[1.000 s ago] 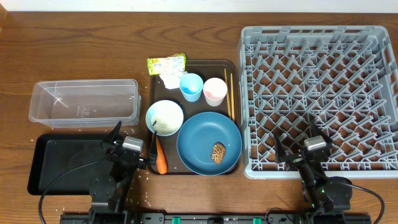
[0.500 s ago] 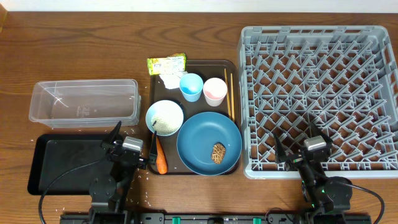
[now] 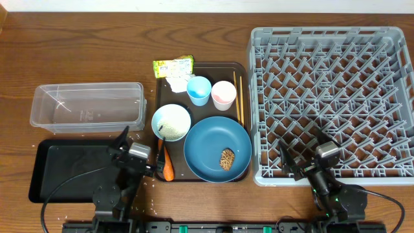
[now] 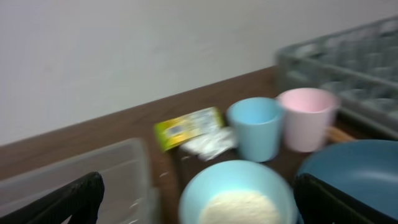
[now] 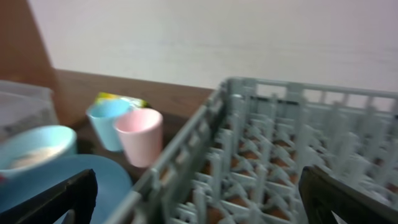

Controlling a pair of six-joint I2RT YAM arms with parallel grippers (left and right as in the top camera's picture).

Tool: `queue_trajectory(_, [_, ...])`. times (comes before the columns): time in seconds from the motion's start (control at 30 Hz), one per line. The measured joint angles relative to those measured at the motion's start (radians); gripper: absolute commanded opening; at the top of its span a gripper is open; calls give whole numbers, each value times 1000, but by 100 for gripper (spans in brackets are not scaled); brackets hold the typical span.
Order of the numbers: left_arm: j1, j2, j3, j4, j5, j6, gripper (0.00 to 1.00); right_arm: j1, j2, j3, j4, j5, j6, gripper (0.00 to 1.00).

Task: Sort waste into correct bins and load items into the dishwasher rack
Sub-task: 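Reach the left gripper to the blue cup and grasp it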

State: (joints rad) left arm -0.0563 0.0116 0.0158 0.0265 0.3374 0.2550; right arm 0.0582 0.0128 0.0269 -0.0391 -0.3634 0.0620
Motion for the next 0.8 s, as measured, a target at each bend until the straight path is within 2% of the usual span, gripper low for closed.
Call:
queue_trajectory(0.17, [0,1,5,66,143,-133,98,0,16,161,-109,-50,52,99])
queue_trajectory(0.27, [0,10,55,32,178,-217,98,0,71,320,-208,-65,66,99])
queue_trajectory(0.37, [0,51,189,-45,197,-264,98,0,192,484,-306,-84,72,99])
queue_trajectory(0.53, [0,209,485,-287,213,-296,98,0,467,738,-494,-121,82,99])
queue_trajectory(0.67, [0,425,719,-527,214,-310,98,0,681,916,-615,-165,87,99])
queue_trajectory(0.8, [0,628,869,-714,219,-311,98,0,821,1012,-649,-219,87,99])
